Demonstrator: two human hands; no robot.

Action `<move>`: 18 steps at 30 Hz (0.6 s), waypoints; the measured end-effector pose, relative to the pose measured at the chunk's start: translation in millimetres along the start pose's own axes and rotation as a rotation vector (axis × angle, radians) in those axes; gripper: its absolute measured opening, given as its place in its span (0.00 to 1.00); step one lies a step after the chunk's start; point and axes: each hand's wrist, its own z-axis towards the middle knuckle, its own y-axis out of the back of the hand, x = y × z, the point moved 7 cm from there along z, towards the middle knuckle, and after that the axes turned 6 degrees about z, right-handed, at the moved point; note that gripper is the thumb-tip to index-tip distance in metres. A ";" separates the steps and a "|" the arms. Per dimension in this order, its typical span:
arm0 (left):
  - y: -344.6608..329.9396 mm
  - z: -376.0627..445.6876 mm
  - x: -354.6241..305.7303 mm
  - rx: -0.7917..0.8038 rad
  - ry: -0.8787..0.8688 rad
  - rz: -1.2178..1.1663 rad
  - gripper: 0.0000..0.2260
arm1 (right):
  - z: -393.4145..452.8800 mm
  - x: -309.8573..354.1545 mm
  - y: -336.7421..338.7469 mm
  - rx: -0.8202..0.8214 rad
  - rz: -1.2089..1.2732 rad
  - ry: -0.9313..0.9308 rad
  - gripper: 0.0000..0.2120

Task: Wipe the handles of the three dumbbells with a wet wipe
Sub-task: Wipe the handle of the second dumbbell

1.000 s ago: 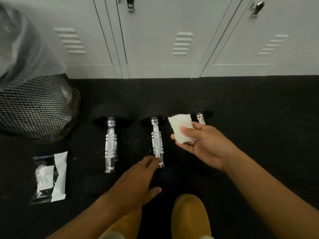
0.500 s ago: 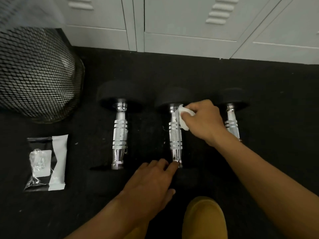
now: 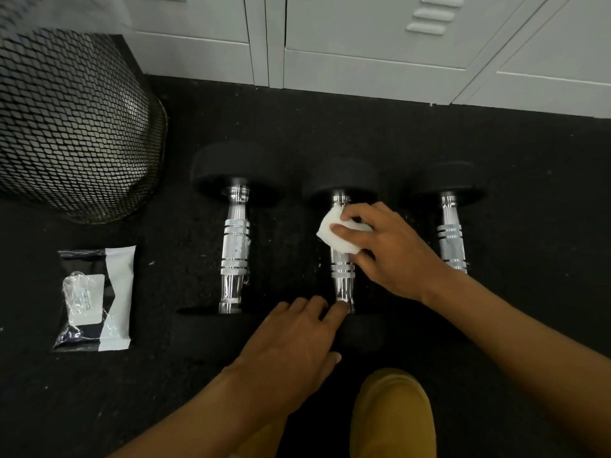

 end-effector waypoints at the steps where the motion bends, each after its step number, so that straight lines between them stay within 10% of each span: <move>1: -0.2 0.0 0.2 -0.003 0.001 0.002 0.27 | -1.1 -1.3 3.5 -0.043 -0.012 0.022 0.17; 12: 0.6 -3.6 0.2 -0.026 -0.007 0.028 0.27 | -8.1 -6.2 -1.5 0.101 0.155 -0.090 0.30; 18: 1.0 -2.7 -1.5 -0.016 -0.014 0.061 0.27 | -49.7 14.7 -22.7 0.324 0.198 0.087 0.15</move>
